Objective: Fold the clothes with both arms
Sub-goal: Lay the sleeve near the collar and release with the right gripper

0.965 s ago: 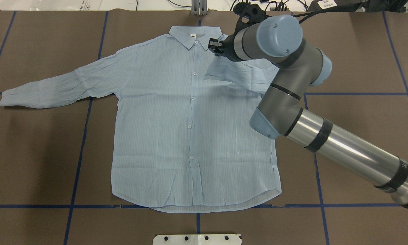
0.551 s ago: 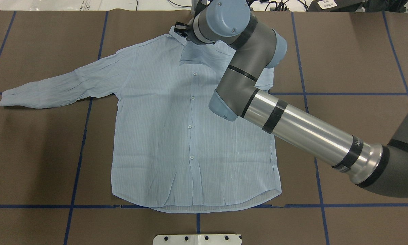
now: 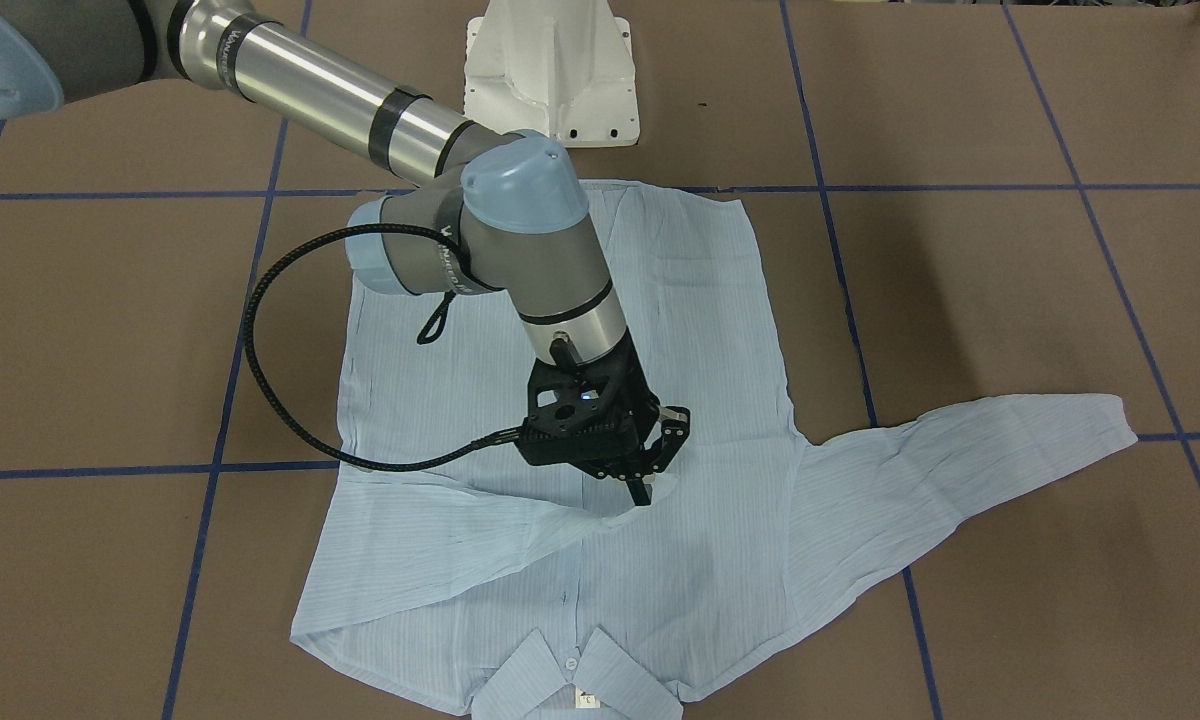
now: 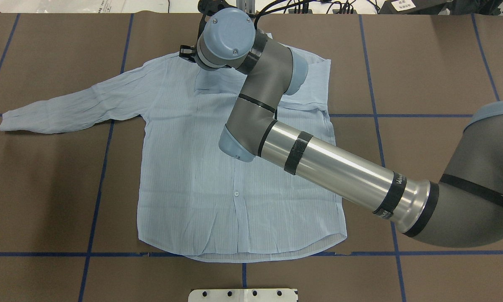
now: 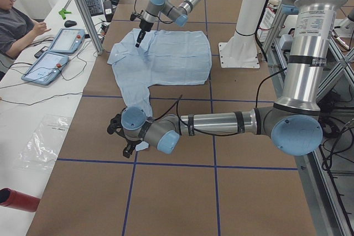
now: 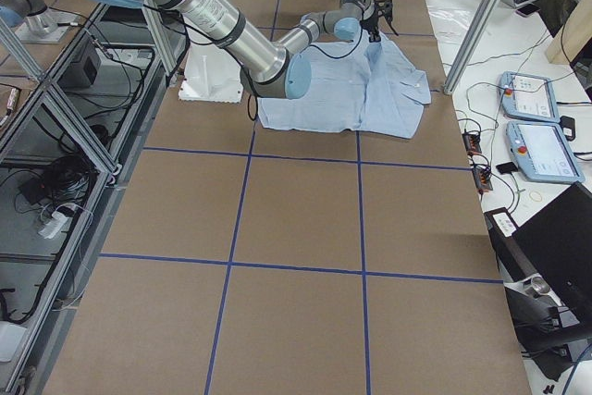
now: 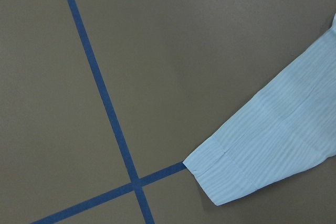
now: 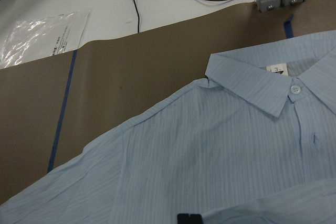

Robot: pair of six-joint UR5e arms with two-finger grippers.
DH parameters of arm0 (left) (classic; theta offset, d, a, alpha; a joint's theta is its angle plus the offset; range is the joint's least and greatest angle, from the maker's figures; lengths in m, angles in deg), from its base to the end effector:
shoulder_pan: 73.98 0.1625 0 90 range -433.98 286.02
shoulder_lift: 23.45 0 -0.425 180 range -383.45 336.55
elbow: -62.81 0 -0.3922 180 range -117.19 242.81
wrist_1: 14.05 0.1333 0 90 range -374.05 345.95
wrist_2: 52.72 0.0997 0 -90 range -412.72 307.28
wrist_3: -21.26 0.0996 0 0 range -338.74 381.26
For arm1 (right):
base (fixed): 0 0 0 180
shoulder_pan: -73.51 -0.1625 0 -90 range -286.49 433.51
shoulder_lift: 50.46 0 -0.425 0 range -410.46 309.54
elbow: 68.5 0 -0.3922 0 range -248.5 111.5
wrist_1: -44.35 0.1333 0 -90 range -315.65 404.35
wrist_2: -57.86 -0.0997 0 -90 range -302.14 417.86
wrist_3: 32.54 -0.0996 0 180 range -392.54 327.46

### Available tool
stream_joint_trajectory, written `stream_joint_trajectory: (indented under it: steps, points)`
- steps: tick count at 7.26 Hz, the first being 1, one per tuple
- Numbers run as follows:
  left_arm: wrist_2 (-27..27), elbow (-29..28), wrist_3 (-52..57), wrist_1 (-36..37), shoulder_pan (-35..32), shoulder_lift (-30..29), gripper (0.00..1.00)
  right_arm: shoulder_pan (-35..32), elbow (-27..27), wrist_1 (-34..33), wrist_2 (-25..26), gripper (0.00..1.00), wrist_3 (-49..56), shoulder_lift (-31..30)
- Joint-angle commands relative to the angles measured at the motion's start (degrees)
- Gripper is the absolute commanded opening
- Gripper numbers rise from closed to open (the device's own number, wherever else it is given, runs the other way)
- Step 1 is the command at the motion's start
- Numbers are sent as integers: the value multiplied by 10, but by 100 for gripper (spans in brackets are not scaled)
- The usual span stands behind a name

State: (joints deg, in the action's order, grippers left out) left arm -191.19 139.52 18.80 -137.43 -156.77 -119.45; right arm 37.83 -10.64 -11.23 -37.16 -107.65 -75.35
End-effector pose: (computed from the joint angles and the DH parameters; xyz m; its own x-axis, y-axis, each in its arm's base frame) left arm 0.0110 -0.5550 0.6504 0.6207 0.3712 -0.6906 -0.0862 0.9078 0.4105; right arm -0.6133 -0.5938 0.0740 0.4342 -0.0033 0.9008 -0.4179 0.8852 0.2047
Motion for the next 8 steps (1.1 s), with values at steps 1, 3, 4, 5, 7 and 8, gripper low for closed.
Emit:
stream_joint_trajectory:
  steps: [1, 3, 4, 5, 7, 8]
  points:
    - [7, -1, 0, 0, 0, 0, 100, 17, 16, 0, 0, 0, 2, 4]
    - [7, -6, 0, 0, 0, -1, 100, 20, 12, 1, 1, 0, 7, 1]
    - [7, -7, 0, -1, 0, -1, 100, 19, -22, 8, 6, 0, 26, 6]
    - [7, -7, 0, -1, 0, -1, 100, 20, -80, 27, 14, 0, 37, 32]
    - [7, -7, 0, -1, 0, -1, 100, 21, -142, 38, 14, 0, 44, 70]
    - [7, -7, 0, -1, 0, -1, 100, 23, -162, 69, 14, 0, 49, 72]
